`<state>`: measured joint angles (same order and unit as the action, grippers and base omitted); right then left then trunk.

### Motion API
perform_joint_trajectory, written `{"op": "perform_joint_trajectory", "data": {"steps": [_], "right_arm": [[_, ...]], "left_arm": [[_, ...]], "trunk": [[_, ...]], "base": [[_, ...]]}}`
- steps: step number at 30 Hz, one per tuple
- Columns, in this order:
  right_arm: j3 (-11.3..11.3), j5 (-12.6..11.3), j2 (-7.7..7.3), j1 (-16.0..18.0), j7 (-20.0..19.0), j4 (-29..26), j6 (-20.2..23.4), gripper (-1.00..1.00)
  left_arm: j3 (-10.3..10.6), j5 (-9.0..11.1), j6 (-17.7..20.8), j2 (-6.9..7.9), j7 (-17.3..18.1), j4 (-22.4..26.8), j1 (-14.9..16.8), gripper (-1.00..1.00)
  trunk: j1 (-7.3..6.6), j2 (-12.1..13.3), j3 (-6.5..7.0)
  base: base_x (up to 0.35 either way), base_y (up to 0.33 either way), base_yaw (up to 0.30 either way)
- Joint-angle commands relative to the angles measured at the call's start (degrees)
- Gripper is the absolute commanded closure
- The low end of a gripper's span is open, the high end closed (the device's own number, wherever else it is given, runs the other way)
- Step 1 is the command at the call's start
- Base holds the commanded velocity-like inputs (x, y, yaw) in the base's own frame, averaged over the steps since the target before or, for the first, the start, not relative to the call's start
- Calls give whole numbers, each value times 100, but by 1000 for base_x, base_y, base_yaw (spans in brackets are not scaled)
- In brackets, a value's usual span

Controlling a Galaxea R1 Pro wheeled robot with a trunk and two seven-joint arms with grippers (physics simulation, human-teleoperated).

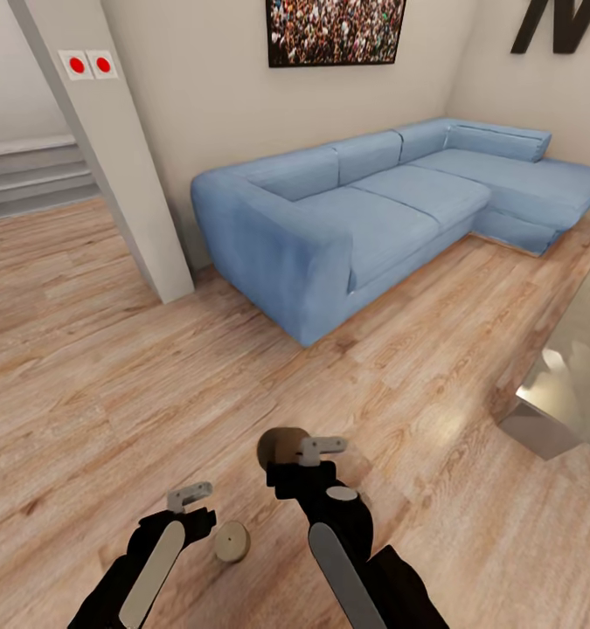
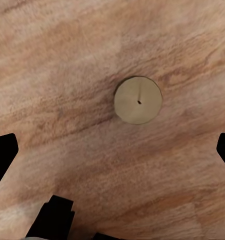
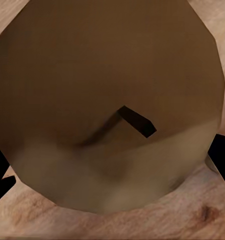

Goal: Place each of the two pumpkins and all three candles from the living room inside a cabinet in the living room (use any cabinet), then make sure every cabinet is closed, and position the cauldron so it is next to a table in the living room.

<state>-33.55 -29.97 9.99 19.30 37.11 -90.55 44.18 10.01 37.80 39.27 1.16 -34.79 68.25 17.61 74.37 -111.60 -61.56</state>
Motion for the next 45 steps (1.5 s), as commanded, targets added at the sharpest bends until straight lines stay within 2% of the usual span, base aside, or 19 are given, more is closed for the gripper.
{"op": "perform_joint_trajectory", "data": {"steps": [1, 4, 8, 9, 10, 12, 15, 18, 20, 23, 27, 32, 34, 38, 45], "right_arm": [[-18, -46, 0, 8, 52, -6, 11, 100], [-27, -50, 0, 21, 37, -7, 2, 100], [8, -51, 0, 36, -55, -7, -23, 100], [154, -52, 0, 54, -172, -7, -26, 100], [369, -52, 0, 61, -315, -7, -23, 100], [1012, -56, 0, 69, -825, -7, 10, 100], [1946, -60, 0, 73, -2051, -5, 185, 100], [2564, -57, 0, 64, -3080, -5, 399, 100], [2751, -56, 0, 44, -3404, -5, 450, 100], [2844, -59, 0, 27, -3604, -6, 478, 100], [2850, -66, 0, 11, -3801, -5, 493, 100], [2644, -63, 0, 15, -4851, -5, 494, 100], [2602, -62, 0, 19, -5090, -6, 489, 100], [2575, -62, 0, 14, -5238, -7, 482, 100], [2580, -60, 0, -9, -5275, -7, 447, 100]], "left_arm": [[21, 56, -11, 16, -57, -26, 29, -100], [22, 55, -109, 34, -50, -193, 66, -100], [26, 2, -474, 24, -46, -385, 121, -100], [27, -33, -529, 17, -45, -410, 129, -100], [32, -48, -554, 11, -45, -419, 132, -100], [52, -76, -581, -1, -45, -428, 135, -100], [70, -92, -640, -14, -43, -433, 137, -100], [113, -96, -756, -18, 45, -435, 137, -100], [258, -102, -792, -13, 229, -435, 138, -100], [458, -137, -817, -4, 485, -435, 138, -100], [513, -210, -832, 13, 561, -455, 138, -100], [519, -219, -833, 9, 584, -470, 138, -100], [519, -220, -834, 7, 645, -475, 138, -100], [519, -220, -834, 11, 762, -478, 138, -100], [519, -221, -834, 15, 797, -479, 138, -100]], "trunk": [[22, -44, -23], [88, -164, -76], [176, -324, -148], [198, -364, -166], [220, -405, -184], [263, -485, -220], [329, -605, -274], [395, -725, -328], [439, -806, -364], [505, -926, -418], [593, -1086, -489], [703, -1287, -579], [747, -1367, -615], [835, -1528, -687], [988, -1808, -812]], "base": [[0, 0, 0], [0, 0, 0], [0, 0, 0], [0, 0, 0], [0, 0, 0], [0, 0, 0], [0, 0, 0], [0, 0, 0], [0, 0, 0], [0, 0, 0], [0, 0, 0], [0, 0, 0], [0, 0, 0], [0, 0, 0], [0, 0, 0]]}}
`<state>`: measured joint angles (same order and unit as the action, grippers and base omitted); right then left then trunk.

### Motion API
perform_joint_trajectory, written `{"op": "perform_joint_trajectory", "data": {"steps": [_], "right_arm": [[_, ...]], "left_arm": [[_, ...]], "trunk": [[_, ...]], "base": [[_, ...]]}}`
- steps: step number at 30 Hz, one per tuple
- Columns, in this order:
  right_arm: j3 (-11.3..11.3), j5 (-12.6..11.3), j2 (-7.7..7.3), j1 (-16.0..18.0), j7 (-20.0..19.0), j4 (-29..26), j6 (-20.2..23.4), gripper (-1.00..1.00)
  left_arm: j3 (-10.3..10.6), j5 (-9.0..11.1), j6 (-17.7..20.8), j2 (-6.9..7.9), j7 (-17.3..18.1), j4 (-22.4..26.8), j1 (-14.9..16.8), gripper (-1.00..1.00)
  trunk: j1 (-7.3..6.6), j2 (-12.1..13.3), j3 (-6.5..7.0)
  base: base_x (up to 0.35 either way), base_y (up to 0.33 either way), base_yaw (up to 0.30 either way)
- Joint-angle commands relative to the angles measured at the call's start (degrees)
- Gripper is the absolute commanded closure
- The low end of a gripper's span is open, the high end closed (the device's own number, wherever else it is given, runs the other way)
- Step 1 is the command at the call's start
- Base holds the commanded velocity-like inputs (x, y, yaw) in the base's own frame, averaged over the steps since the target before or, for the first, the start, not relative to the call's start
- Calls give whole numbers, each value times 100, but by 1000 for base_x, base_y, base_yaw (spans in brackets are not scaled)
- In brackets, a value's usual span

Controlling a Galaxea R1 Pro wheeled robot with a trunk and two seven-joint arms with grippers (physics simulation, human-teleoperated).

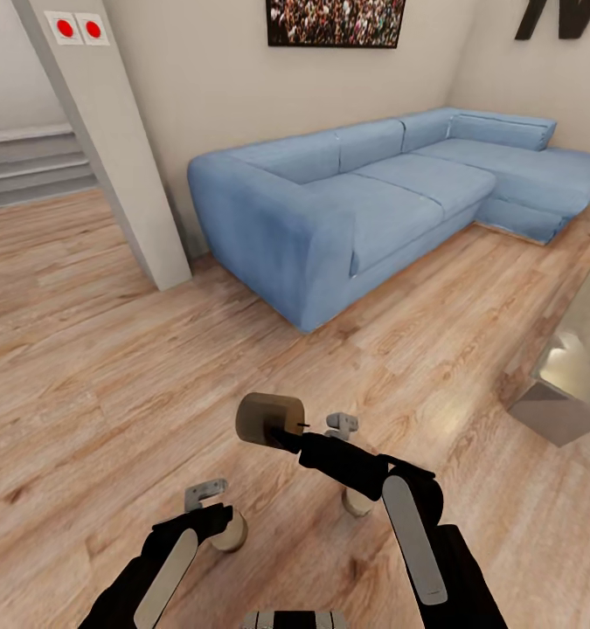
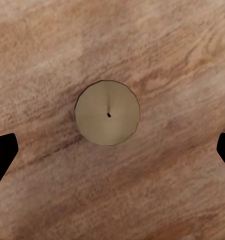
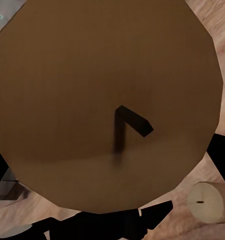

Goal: Place each of the two pumpkins and all three candles from the living room inside a cabinet in the living room (use any cabinet), then make sure every cabinet is closed, and position the cauldron so it is next to a table in the living room.

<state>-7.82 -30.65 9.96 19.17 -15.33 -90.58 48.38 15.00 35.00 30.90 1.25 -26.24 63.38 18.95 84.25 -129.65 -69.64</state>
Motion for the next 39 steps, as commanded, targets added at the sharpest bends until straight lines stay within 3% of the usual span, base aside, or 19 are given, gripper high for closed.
{"op": "perform_joint_trajectory", "data": {"steps": [1, 21, 24, 31, 39], "right_arm": [[11, 9, 3, 2, -35, -2, 25, 100], [55, 7, 3, -1, -31, -4, 5, 100], [53, 6, 3, -1, -31, -4, 1, 100], [54, 6, 3, -1, -31, -4, 4, 100], [67, 11, 3, -1, -31, -3, 4, 100]], "left_arm": [[23, 60, 4, 7, -58, 8, 4, -100], [20, 51, -11, 25, -61, -1, 4, -100], [33, 58, -336, 25, -45, -1, 4, -100], [38, -242, -481, 18, -31, -1, 4, -100], [38, -300, -482, 16, -25, -1, 4, -100]], "trunk": [[22, -43, -23], [461, -846, -382], [527, -966, -435], [680, -1247, -561], [755, -1366, -727]], "base": [[0, 0, 0], [0, 0, 0], [0, 0, 0], [0, 0, 0], [0, 0, 0]]}}
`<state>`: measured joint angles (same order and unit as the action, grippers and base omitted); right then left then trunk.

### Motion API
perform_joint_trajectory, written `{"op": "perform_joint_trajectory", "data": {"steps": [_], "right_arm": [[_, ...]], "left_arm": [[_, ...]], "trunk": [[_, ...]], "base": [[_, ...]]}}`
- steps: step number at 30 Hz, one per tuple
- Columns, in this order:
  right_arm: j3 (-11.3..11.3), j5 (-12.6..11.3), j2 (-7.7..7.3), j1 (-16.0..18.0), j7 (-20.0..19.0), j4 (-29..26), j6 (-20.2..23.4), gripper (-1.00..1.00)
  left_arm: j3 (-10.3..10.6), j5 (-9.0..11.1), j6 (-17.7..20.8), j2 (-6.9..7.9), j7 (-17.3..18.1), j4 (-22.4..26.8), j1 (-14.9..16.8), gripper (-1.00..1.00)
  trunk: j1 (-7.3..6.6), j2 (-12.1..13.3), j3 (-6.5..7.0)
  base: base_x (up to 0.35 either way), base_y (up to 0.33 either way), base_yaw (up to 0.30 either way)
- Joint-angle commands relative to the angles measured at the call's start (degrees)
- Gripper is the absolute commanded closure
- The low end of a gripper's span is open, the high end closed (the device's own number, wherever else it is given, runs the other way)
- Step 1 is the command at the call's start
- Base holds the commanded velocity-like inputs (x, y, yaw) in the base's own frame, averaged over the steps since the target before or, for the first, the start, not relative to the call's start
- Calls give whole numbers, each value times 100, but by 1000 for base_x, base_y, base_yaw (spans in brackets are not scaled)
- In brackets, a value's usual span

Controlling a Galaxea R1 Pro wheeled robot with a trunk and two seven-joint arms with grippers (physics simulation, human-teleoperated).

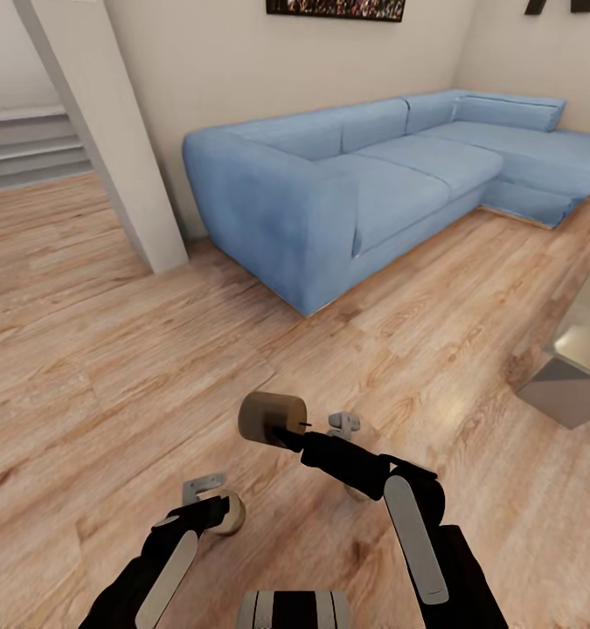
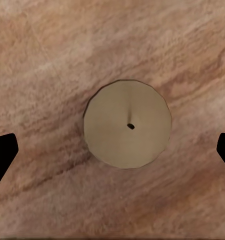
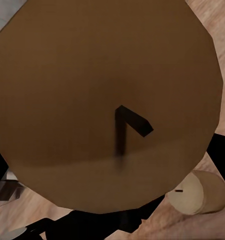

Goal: Place each of the two pumpkins and all three candles from the living room inside a cabinet in the living room (use any cabinet), then make sure every cabinet is closed, and position the cauldron so it is next to a table in the living room.

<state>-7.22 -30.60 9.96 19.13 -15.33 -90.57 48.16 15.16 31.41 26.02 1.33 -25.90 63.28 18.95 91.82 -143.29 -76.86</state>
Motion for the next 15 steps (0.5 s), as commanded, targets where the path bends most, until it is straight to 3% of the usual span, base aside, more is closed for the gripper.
{"op": "perform_joint_trajectory", "data": {"steps": [1, 8, 15], "right_arm": [[8, 5, 3, 3, -31, -3, 27, 100], [10, 7, 3, 3, -31, -3, 21, 100], [10, 2, 3, 3, -31, -3, 18, 100]], "left_arm": [[22, 59, 7, 7, -57, 9, 4, -100], [29, 66, 28, -1, -55, 10, 4, -100], [38, 67, 34, -7, -55, 25, 4, -100]], "trunk": [[1, -3, -27], [19, -13, -182], [19, -13, -182]], "base": [[0, 0, 0], [0, 0, 0], [0, 0, 0]]}}
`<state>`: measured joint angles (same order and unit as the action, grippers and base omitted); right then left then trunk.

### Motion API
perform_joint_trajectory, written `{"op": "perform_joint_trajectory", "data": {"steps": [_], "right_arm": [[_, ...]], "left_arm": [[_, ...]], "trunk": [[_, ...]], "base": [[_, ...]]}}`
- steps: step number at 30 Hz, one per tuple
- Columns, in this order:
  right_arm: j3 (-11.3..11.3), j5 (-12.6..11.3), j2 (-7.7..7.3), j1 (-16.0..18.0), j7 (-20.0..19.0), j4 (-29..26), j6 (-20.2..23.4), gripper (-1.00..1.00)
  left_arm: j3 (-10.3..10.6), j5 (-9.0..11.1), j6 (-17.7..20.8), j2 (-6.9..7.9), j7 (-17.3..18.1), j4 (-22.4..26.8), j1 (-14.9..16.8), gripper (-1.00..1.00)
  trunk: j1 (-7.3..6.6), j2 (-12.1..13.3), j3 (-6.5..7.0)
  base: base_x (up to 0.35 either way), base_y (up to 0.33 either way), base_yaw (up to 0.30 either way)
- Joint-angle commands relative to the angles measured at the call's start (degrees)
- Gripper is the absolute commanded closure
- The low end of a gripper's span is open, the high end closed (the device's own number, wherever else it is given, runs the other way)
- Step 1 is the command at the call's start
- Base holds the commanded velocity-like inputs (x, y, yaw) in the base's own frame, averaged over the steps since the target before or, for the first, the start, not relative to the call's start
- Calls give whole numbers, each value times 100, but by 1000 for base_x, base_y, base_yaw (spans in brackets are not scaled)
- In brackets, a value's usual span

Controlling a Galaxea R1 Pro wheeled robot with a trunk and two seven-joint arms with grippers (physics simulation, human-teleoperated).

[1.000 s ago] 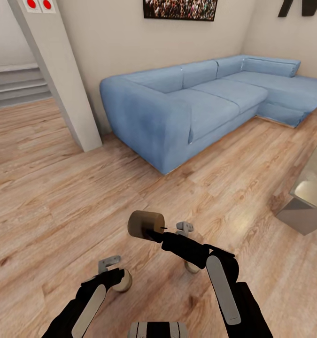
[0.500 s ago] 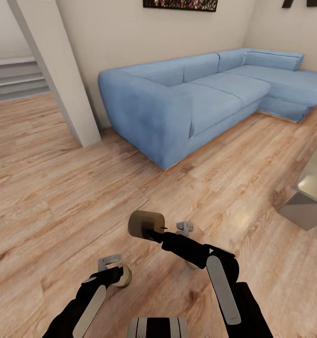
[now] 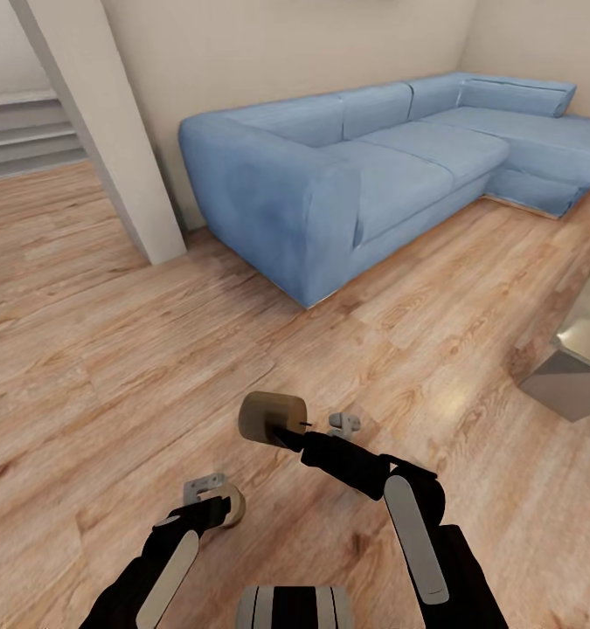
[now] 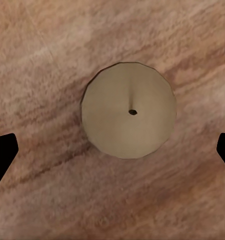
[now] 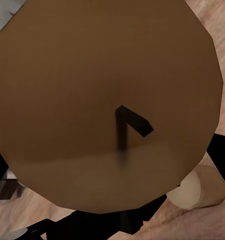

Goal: Place each of the two pumpkins and all three candles from the living room inside a cabinet in the living room (use any cabinet), then make sure every cabinet is closed, and position the cauldron so it is next to a table in the living room.

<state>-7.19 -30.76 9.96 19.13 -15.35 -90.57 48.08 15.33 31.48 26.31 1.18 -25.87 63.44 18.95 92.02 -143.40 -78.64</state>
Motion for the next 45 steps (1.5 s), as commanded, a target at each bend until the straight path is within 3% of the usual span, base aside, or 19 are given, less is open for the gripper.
{"op": "perform_joint_trajectory", "data": {"steps": [1, 39, 45], "right_arm": [[7, 20, 3, 3, -30, -2, 26, 100], [7, 22, 3, 3, -30, -3, 26, 100], [7, 19, 3, 3, -30, -4, 32, 100]], "left_arm": [[22, 60, 4, 6, -59, 9, 3, -100], [39, 57, -12, -12, -68, 1, 3, -100], [32, 56, -26, -14, -68, 1, 3, -100]], "trunk": [[-1, -2, -4], [-1, -2, -4], [7, -6, -70]], "base": [[0, 0, 0], [67, 20, 0], [0, 0, 0]]}}
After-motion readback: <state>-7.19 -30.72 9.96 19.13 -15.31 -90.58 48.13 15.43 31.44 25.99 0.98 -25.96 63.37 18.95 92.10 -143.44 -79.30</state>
